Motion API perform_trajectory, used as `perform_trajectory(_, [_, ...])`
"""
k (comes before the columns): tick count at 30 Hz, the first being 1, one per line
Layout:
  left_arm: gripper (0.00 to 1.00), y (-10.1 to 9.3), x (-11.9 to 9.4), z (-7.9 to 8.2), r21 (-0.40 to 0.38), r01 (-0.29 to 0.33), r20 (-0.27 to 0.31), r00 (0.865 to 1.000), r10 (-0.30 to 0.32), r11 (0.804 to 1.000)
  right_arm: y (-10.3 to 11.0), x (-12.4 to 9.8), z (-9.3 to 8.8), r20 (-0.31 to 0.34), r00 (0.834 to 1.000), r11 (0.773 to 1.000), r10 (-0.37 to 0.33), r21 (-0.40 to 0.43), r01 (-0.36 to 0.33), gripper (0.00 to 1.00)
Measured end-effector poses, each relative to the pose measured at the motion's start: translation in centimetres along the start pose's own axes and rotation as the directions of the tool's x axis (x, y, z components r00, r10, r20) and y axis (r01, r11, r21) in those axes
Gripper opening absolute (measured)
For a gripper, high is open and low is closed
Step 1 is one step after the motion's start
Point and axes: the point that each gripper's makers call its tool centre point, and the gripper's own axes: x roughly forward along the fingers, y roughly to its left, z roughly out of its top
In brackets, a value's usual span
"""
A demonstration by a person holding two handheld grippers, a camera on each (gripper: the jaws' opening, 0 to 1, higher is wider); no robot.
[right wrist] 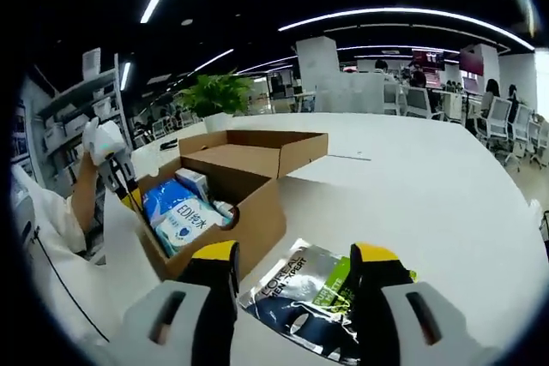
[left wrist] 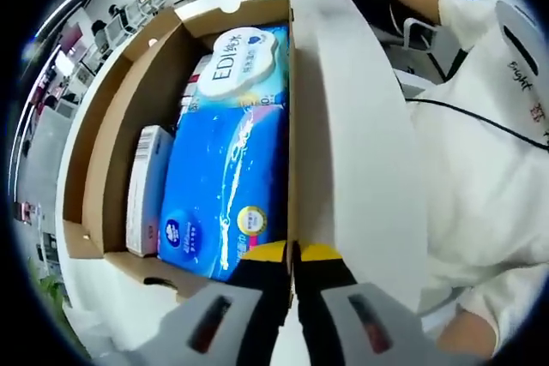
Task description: Operate the shoe box by opening the lid, removing the specified soft item, and placing it in the target area until the item is outside and the box remains undamaged.
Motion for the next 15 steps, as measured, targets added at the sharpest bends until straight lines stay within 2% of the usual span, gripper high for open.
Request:
perform_trajectory(2, [0.02, -0.1, 0.0, 0.0, 0.022, -0.008, 0.007, 1.0, 0.008, 1.0, 0.0, -0.1, 0.1, -0.004, 1.0, 1.0, 0.002, -0.008, -0.002, 0.53])
perform_trajectory(7, [0.02, 0.0, 0.0, 0.0, 0.021, -0.011, 0.011, 1.0, 0.01, 1.0, 0.6, -0.2, 0.8, 0.001, 1.0, 0.999, 0.015, -0.038, -0.015, 0.51])
perform_trajectory(10, [0.02, 0.0, -0.1, 0.0, 0.033, -0.021, 0.015, 1.0, 0.021, 0.999, 0.0, -0.4, 1.1, -0.005, 1.0, 0.996, -0.012, -0.084, 0.011, 0.51])
perform_trajectory(12, [0.02, 0.0, -0.1, 0.0, 0.037, -0.026, 0.018, 1.0, 0.026, 0.999, -0.2, -0.7, 1.4, -0.008, 1.0, 0.997, -0.011, -0.08, 0.011, 0.51])
perform_trajectory(15, [0.02, 0.0, -0.1, -0.1, 0.054, -0.046, -0.008, 0.999, 0.047, 0.997, -0.5, -1.0, 1.8, -0.01, 0.999, 0.995, -0.031, -0.098, 0.03, 0.51])
